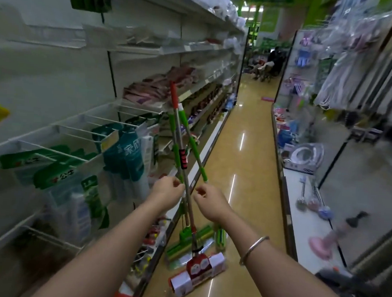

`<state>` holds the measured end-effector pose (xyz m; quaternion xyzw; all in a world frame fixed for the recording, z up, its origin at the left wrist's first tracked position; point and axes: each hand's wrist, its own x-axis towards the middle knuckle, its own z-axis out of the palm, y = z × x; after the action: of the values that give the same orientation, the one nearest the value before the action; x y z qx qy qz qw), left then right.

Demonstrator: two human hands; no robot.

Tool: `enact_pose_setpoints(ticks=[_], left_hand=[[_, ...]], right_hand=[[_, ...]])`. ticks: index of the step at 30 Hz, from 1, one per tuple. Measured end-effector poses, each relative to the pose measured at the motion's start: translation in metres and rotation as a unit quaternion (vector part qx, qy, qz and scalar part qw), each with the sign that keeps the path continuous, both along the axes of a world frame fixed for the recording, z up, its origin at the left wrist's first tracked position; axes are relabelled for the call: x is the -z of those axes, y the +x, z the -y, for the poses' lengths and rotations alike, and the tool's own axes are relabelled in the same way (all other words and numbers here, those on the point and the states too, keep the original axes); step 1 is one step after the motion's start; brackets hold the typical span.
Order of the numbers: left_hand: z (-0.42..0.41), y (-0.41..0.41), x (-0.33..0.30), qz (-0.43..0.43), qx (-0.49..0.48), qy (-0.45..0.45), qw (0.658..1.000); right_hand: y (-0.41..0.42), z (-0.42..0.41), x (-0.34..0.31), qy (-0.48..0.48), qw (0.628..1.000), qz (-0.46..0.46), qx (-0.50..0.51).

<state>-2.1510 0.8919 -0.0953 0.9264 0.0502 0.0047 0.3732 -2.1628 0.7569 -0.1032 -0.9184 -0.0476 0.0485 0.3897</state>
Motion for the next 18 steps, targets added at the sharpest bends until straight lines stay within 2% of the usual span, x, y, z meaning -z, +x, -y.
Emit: enact_pose_setpoints(ticks=[6, 13, 18], left_hand=[[0.015, 0.132, 0.014, -0.023, 0.012, -0.039, 0.999], [0.026, 0.252, 0.041, -0.068, -0.031, -0.065, 0.995], [0.036, 0.33, 0.073, -0.091, -0.096, -0.088, 0.987]], right_hand=[[0.111, 0.01, 0.015, 0.003, 0.998, -0.054, 0.014], [0.246, 0.027, 0.033, -0.017, 0.995, -0.094, -0.009], [0.345, 0.034, 0.068, -0.019, 0.991, -0.117, -0.063]])
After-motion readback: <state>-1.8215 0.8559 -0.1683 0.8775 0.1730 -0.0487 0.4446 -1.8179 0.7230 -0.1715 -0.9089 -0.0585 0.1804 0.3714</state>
